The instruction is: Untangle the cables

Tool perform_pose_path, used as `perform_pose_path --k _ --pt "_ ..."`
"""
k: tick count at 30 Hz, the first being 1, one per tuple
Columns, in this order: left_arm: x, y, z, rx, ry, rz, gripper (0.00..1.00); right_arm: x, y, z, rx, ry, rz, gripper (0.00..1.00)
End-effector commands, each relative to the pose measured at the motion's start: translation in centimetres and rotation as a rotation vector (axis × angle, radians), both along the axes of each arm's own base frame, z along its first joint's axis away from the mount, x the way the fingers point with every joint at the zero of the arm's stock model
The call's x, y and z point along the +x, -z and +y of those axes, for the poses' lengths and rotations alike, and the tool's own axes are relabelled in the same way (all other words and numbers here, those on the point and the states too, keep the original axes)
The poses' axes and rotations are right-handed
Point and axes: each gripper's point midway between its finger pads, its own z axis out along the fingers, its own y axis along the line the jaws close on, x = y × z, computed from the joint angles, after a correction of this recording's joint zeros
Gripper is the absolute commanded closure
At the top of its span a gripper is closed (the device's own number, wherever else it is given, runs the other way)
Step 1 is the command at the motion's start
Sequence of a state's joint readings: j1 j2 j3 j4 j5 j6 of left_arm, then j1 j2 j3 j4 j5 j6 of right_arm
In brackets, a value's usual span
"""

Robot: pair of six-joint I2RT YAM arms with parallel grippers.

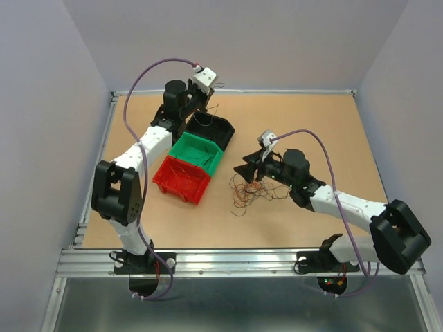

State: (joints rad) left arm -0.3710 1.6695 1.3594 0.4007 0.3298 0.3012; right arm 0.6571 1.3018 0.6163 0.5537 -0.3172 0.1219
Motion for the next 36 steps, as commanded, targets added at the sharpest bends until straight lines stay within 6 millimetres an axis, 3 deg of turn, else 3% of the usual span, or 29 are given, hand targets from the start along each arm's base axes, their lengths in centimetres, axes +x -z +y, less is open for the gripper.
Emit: perform_pose_path --k 1,7,10,14,16,22,25,28,29,32,35,36 --pt "3.1 0.0 -0.1 -0.002 -0.056 -0.044 1.0 -1.1 -2.4 -0.4 0.067 -0.001 -0.057 0.39" --pt "5.0 5.2 0.6 0.071 -0.105 0.007 1.0 -1.5 -2.9 -1.3 0.079 0.028 -0.072 0.39" --pt "5.0 7.6 1.5 0.104 -0.114 0.038 1.0 -1.6 -2.9 -1.5 0.079 0.034 -0.074 0.39" --pt "4.2 10.4 3.5 0.152 -0.13 0.081 1.0 -1.6 -3.0 -1.7 0.079 0.041 -0.075 0.39" --pt "3.5 10.5 4.0 0.185 -0.125 0.068 1.0 -1.5 -2.9 -1.6 0.077 0.041 -0.072 0.39" --pt "0.9 14.4 3.5 0.258 -0.022 0.166 1.0 -1.3 -2.9 -1.1 0.079 0.028 -0.059 0.39" --pt "0.5 15.6 2.9 0.27 0.024 0.214 1.0 -1.2 -2.7 -0.8 0.076 0.021 -0.05 0.39" --pt "0.9 15.8 2.6 0.276 0.033 0.232 1.0 -1.0 -2.6 -0.6 0.076 0.019 -0.043 0.4" --pt "1.5 15.0 2.7 0.279 0.022 0.215 1.0 -1.0 -2.6 -0.6 0.074 0.017 -0.043 0.4" --pt "2.1 15.4 3.0 0.327 0.014 0.223 0.95 -1.0 -2.4 -0.6 0.071 0.015 -0.04 0.4" --pt "2.5 15.3 3.4 0.389 0.01 0.205 0.78 -1.1 -2.4 -0.5 0.07 0.01 -0.044 0.4" --pt "2.5 15.2 3.6 0.4 0.007 0.197 0.78 -1.1 -2.4 -0.6 0.07 0.012 -0.044 0.4"
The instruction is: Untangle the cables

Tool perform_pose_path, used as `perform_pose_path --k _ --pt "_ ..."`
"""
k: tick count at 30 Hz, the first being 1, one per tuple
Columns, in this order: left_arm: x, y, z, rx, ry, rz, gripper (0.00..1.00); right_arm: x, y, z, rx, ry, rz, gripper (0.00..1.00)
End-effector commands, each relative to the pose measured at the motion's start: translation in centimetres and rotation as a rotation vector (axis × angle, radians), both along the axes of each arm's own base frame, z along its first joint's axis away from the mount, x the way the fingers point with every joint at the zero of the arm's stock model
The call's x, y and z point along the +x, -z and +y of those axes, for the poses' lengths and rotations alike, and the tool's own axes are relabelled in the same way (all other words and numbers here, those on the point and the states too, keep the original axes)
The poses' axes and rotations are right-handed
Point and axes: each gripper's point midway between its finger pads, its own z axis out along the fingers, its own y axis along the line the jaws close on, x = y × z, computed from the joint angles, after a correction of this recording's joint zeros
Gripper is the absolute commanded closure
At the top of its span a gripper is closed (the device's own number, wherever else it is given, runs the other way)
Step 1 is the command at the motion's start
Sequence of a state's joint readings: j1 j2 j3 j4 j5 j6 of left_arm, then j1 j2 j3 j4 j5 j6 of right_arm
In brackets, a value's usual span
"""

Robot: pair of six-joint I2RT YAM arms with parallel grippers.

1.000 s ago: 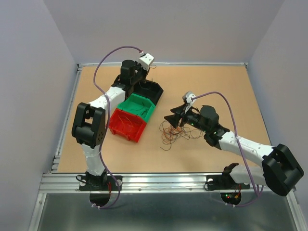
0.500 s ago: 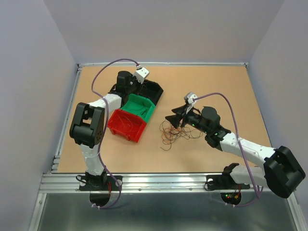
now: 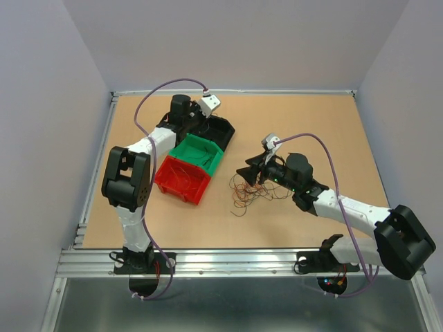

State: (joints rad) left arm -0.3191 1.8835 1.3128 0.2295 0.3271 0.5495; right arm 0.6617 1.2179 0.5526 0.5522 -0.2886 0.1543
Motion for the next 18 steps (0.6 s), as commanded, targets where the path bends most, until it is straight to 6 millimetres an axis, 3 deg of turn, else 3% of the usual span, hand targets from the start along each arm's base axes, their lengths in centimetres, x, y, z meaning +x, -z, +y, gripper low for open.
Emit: perform_pose_path --k 1,3,9,16,18 --pt "0.9 -1.9 0.4 0.077 0.019 -0.071 0.69 0.1 -2.3 0.5 0.043 -0.013 -0.058 0.4" --pt "1.1 -2.1 0.7 0.093 0.008 -0.082 0.59 0.0 -2.2 0.5 0.044 -0.012 -0.057 0.4" --pt "1.1 -3.1 0.8 0.097 0.005 -0.086 0.41 0.8 -1.9 0.2 0.028 0.036 -0.017 0.4" --pt "0.5 -5.6 0.9 0.079 0.005 -0.122 0.32 2.0 -0.6 -0.7 -0.023 0.126 0.05 0.39" --pt "0.9 -5.3 1.0 0.091 -0.004 -0.107 0.31 1.9 -0.5 -0.8 -0.026 0.125 0.051 0.39"
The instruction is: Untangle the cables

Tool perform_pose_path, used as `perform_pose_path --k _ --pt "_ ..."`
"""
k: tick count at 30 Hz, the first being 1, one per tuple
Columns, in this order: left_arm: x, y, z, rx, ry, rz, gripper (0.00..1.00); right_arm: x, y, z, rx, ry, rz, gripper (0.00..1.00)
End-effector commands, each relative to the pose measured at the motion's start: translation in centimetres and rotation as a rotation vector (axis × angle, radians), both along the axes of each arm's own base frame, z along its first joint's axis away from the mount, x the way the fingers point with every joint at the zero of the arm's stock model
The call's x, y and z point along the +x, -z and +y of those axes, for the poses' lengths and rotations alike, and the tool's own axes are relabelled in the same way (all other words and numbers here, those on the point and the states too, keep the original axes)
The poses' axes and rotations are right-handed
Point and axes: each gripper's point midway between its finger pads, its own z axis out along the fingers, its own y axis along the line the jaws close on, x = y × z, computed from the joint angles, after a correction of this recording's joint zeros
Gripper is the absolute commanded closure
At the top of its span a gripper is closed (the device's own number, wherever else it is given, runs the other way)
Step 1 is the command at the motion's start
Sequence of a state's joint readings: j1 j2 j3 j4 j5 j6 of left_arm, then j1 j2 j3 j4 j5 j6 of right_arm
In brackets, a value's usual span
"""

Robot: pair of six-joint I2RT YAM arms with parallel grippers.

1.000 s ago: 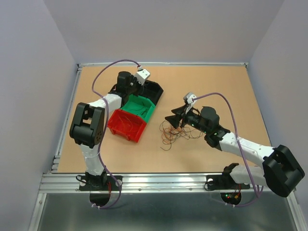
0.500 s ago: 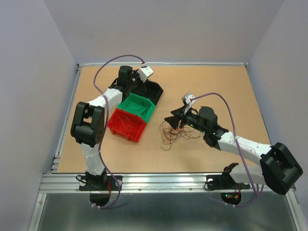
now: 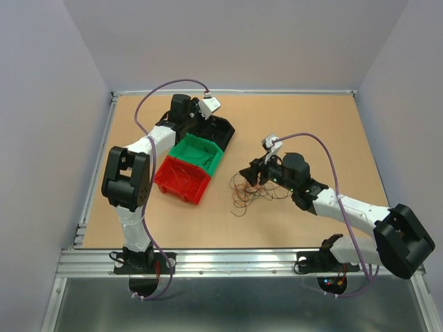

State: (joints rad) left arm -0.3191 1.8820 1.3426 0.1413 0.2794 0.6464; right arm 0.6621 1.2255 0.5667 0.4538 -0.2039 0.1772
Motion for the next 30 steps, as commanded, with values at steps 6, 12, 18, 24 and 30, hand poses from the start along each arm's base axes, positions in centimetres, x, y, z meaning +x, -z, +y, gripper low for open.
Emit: perform_pose_path --k 6,12,18,24,30 --pt "2.6 -3.3 -0.2 0.034 -0.023 -0.029 0.55 1.1 -2.4 0.1 0.021 0.041 -0.032 0.39" --pt "3.2 0.3 -0.6 0.075 0.001 0.075 0.88 1.2 -2.2 0.0 0.015 0.051 -0.03 0.39" --pt "2.1 0.6 -0.8 0.081 0.042 0.102 0.9 1.4 -2.1 0.2 0.011 0.05 -0.025 0.39" --pt "1.0 -3.2 -0.8 0.002 0.035 0.029 0.85 2.5 -1.8 -0.1 0.004 0.107 -0.008 0.39" --pt "-2.1 -7.5 -1.6 -0.113 0.088 -0.049 0.66 5.6 0.7 -1.3 -0.053 0.249 0.056 0.44"
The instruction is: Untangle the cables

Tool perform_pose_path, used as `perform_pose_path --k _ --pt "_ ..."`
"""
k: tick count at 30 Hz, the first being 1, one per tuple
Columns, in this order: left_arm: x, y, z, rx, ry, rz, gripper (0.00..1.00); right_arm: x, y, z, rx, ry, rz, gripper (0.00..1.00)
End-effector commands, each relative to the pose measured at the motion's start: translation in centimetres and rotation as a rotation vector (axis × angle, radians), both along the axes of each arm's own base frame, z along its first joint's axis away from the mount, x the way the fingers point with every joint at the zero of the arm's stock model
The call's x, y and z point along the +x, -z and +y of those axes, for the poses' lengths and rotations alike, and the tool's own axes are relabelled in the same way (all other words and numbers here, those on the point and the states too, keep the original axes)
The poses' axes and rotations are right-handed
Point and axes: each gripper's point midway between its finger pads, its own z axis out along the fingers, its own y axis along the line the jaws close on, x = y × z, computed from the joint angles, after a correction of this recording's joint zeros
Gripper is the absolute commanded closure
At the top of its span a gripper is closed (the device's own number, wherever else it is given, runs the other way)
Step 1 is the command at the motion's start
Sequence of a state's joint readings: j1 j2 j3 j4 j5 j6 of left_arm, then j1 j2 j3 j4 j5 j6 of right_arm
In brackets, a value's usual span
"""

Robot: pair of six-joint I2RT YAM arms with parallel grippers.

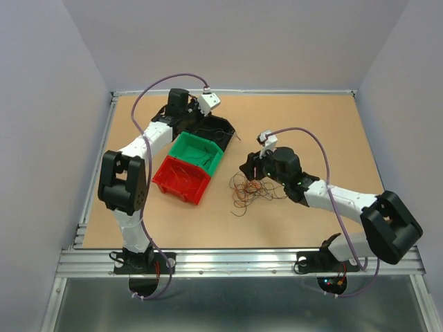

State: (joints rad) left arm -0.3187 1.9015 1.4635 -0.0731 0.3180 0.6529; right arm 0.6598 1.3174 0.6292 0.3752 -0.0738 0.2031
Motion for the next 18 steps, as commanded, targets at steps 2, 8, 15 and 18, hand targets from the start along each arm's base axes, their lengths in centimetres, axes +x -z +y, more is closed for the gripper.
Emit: perform_pose_path --k 2,8,15,18 --pt "-2.1 -8.7 -1.3 -0.173 0.053 -0.179 0.58 4.9 -1.7 0.0 -0.012 0.138 -0.044 0.44" --pt "-5.3 -9.8 -1.8 -0.332 0.039 -0.173 0.5 9.7 -1.4 0.7 -0.122 0.162 -0.108 0.4" --pt "-7.2 -10.1 -0.5 -0.392 -0.032 -0.229 0.46 14.8 1.6 0.0 -0.261 0.19 -0.101 0.37" --pt "-7.4 -9.7 0.3 -0.39 -0.068 -0.248 0.46 16.7 3.5 0.0 -0.33 0.205 -0.086 0.36"
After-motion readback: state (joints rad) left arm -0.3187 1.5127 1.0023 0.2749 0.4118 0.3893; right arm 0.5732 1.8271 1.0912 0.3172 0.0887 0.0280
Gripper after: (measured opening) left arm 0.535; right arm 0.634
